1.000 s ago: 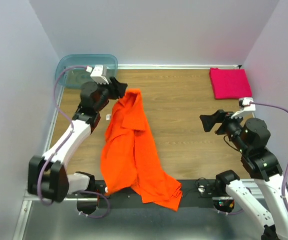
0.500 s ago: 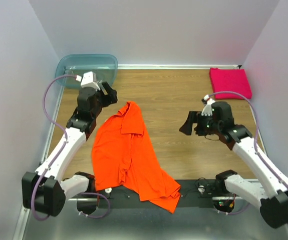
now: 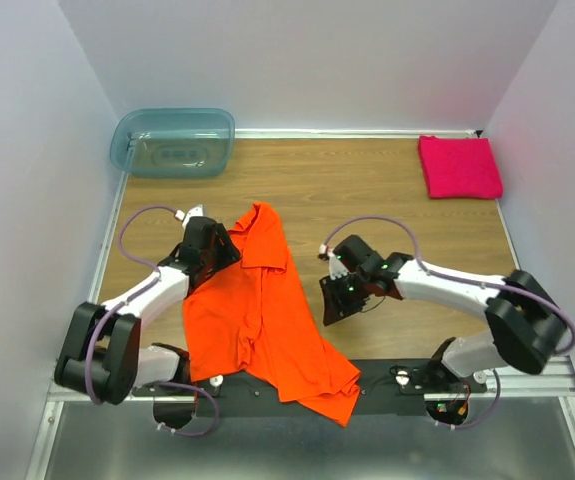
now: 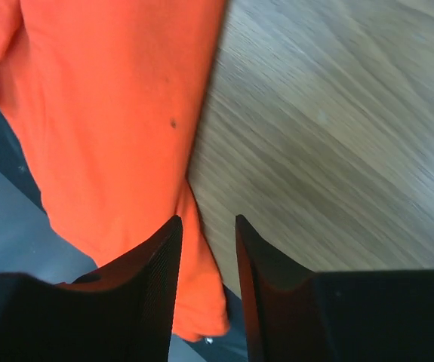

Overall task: Fold and stack the t-shirts
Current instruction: Flatten the tshirt out

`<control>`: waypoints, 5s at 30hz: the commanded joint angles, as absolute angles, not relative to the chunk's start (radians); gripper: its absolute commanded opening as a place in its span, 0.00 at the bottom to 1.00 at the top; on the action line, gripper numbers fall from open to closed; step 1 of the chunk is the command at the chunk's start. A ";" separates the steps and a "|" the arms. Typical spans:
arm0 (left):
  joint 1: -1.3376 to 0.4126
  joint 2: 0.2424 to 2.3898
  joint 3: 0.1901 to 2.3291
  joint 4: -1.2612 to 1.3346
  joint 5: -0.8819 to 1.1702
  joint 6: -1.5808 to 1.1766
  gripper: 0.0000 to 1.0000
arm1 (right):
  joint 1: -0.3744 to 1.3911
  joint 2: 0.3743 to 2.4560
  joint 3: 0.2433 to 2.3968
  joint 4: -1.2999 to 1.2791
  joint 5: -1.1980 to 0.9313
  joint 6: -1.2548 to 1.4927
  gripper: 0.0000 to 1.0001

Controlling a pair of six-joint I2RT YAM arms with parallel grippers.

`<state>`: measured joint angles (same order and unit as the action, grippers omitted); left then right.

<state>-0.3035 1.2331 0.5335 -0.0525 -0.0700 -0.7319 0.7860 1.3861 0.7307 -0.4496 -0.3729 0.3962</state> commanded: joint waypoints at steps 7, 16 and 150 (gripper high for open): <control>-0.302 1.417 0.609 -0.018 -0.098 -0.804 0.58 | 0.940 1.637 0.874 -0.341 -0.382 0.396 0.42; -0.295 1.494 0.660 -0.037 -0.109 -0.773 0.56 | 0.965 1.681 0.911 -0.363 -0.246 0.396 0.01; -0.222 1.716 0.954 -0.246 -0.209 -0.635 0.29 | 0.000 1.595 0.853 -0.373 0.133 0.483 0.42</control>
<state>-0.2466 1.6604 0.9257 -0.2886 -0.1963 -0.6643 0.0113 1.5433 0.8246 -0.4381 0.0875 0.4786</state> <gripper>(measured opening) 0.292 0.425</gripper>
